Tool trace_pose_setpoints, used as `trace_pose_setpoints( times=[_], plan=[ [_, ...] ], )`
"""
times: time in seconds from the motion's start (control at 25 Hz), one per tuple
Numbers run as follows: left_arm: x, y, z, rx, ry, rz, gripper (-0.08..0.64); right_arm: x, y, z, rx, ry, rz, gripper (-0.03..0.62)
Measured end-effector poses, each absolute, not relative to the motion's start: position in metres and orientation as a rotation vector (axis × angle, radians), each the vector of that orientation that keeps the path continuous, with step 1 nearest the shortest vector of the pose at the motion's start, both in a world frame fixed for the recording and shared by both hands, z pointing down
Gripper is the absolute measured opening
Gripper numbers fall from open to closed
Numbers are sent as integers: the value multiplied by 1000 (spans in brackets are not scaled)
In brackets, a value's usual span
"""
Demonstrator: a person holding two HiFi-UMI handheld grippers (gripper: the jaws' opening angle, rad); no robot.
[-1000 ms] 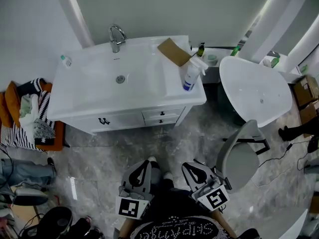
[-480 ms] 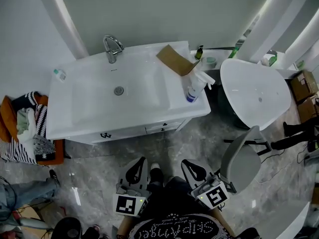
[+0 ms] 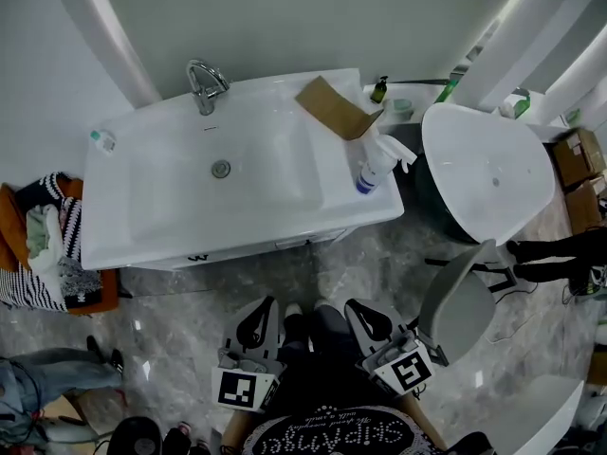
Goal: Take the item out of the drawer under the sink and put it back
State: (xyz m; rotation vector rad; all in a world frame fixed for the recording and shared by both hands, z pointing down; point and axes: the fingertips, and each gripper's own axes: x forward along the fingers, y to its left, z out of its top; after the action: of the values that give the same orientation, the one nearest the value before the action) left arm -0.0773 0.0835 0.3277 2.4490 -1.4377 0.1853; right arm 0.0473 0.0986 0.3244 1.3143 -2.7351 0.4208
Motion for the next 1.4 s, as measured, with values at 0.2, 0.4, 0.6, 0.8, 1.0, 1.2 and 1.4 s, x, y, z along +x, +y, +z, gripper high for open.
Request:
trace_pose_setpoints(
  times=[0.2,0.4,0.6,0.8,1.0,1.2,1.4],
  plan=[
    [-69,68,325,2434,-1462,150,4,53,81,324,1276,-2747,419,20],
    [-59,57,317,2420,-1503,122,5,60,65,320,1219,-2770,403,20],
    [-55,51,318,2399,-1552,132,4,67,54,323,1181,-2787,410,20],
    [-46,45,326,2370,-1580,132,5,79,45,332,1147,-2796,411,20],
    [-32,43,331,2376,-1549,128,5,86,42,340,1137,-2789,426,20],
    [-34,36,336,2392,-1507,156,5,86,41,348,1190,-2752,464,20],
    [-37,26,346,2423,-1419,209,5,85,35,359,1296,-2704,473,20]
  ],
)
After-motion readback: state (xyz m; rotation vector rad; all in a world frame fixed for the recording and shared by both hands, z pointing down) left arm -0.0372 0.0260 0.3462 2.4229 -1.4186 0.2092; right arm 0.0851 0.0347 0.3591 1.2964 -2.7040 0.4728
